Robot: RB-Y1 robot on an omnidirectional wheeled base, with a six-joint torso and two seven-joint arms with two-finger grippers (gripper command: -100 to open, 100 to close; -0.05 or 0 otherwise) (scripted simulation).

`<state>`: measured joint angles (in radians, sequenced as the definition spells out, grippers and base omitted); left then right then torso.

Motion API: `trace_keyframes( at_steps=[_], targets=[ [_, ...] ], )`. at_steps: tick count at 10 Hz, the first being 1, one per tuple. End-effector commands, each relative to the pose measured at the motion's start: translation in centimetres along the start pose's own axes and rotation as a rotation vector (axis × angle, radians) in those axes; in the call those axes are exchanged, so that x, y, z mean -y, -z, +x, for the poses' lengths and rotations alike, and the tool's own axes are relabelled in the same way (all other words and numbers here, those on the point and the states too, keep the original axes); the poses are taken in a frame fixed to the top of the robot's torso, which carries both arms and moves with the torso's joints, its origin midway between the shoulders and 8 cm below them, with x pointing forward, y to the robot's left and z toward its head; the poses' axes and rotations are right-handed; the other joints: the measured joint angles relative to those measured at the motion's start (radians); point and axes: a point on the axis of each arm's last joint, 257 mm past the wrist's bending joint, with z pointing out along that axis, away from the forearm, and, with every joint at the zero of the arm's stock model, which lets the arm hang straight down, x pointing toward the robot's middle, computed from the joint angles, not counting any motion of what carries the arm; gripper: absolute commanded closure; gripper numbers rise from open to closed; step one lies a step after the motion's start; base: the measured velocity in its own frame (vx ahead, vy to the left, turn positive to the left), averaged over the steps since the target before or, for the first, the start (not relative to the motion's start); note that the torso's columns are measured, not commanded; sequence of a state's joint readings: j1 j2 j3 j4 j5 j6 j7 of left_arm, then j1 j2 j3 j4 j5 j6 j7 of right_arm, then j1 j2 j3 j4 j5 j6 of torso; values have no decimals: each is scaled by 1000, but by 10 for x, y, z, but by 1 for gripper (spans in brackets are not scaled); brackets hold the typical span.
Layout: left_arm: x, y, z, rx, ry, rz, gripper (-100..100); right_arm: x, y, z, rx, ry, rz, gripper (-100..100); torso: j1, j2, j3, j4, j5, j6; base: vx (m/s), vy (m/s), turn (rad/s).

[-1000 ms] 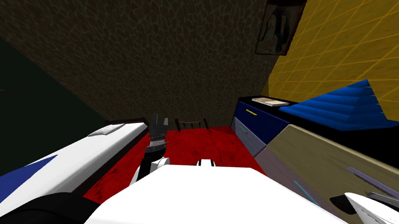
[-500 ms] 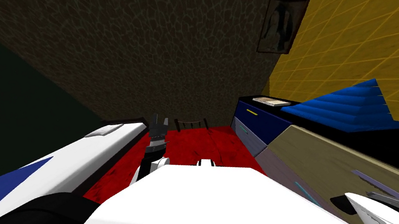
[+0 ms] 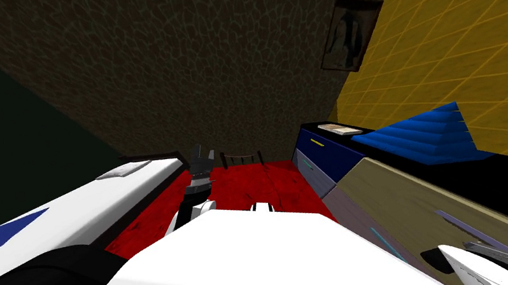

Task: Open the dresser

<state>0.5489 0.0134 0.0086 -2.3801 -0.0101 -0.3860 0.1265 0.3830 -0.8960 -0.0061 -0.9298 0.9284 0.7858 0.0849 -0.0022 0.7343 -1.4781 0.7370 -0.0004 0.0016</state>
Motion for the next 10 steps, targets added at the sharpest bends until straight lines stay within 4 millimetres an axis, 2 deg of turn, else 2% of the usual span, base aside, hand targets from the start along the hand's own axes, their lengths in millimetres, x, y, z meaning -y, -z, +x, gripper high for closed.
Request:
trace_keyframes(
  at_steps=[1,6,8,9,10],
  targets=[
    [0,0,0,0,0,0,0,-7,2,-13,52,3,-28,-100,0,-3,-2,-1,0,-1,161,-24,-125],
    [0,0,0,0,0,0,0,-28,11,-44,179,21,-115,-100,1,5,3,2,0,-1,170,-11,-271],
    [0,0,0,0,0,0,0,-34,15,-52,215,26,-140,-100,2,4,2,1,1,-2,164,-1,-238],
    [0,0,0,0,0,0,0,-41,18,-57,238,33,-165,-100,2,6,3,2,1,-1,188,-19,-442],
    [0,0,0,0,0,0,0,-41,18,-58,244,31,-166,-100,1,4,2,1,0,-1,142,0,-126]
  ],
)
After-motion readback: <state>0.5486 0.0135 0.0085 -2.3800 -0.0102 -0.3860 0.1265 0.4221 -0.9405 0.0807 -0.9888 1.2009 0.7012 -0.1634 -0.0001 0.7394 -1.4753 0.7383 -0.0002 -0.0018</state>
